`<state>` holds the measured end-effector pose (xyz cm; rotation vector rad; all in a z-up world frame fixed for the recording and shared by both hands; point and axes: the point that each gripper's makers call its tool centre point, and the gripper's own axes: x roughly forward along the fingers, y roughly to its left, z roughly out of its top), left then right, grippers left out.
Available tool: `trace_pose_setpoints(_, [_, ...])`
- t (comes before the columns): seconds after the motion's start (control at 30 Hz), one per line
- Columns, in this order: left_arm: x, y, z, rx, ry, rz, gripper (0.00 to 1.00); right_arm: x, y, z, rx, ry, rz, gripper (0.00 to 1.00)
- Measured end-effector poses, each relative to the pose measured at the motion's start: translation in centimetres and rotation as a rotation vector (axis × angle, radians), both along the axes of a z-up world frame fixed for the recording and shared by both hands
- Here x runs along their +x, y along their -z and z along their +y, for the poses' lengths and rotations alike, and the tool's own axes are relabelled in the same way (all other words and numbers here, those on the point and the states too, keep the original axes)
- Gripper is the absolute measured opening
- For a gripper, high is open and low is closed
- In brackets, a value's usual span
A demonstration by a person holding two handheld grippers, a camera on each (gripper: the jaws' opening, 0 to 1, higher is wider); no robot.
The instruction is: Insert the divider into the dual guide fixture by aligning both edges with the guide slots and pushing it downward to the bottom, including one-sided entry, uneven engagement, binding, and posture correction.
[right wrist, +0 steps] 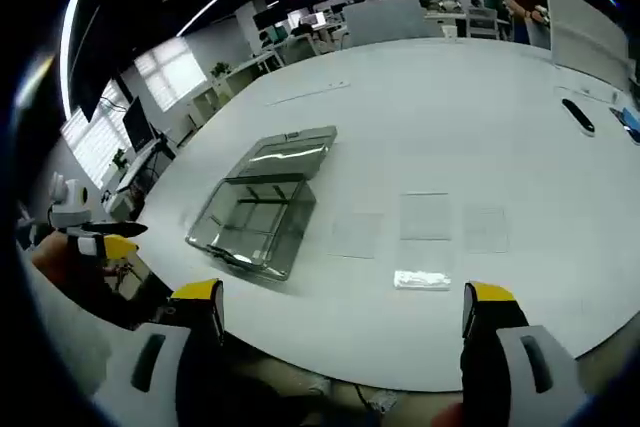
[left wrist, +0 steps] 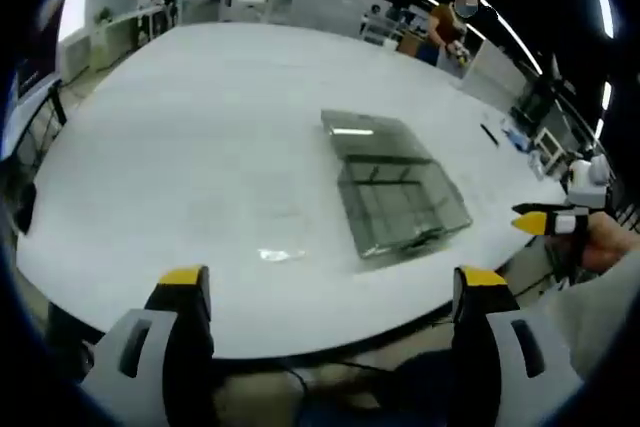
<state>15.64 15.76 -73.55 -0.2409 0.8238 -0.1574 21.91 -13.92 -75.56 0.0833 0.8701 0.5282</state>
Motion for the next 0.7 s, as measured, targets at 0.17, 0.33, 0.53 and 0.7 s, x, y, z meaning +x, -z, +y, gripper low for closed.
trace_pose_setpoints(0.17, [-0.07, -0.01, -0.11, -0.003, 0.002, 0.001, 0.99, -0.04, -0.03, -0.01, 0.0, -0.002, 0.002, 0.98])
trace_pose_setpoints(0.33, [-0.08, -0.04, -0.26, -0.006, 0.006, 0.001, 0.99, -0.07, -0.04, -0.04, 0.002, -0.002, 0.004, 0.98])
trace_pose_setpoints(0.53, [0.03, -0.08, -0.42, -0.013, 0.007, 0.0, 0.99, -0.05, -0.05, -0.12, 0.002, -0.002, 0.006, 0.98])
trace_pose_setpoints(0.7, [0.15, -0.02, -0.53, -0.016, 0.007, 0.002, 0.99, -0.01, -0.08, -0.12, 0.004, -0.001, 0.006, 0.98])
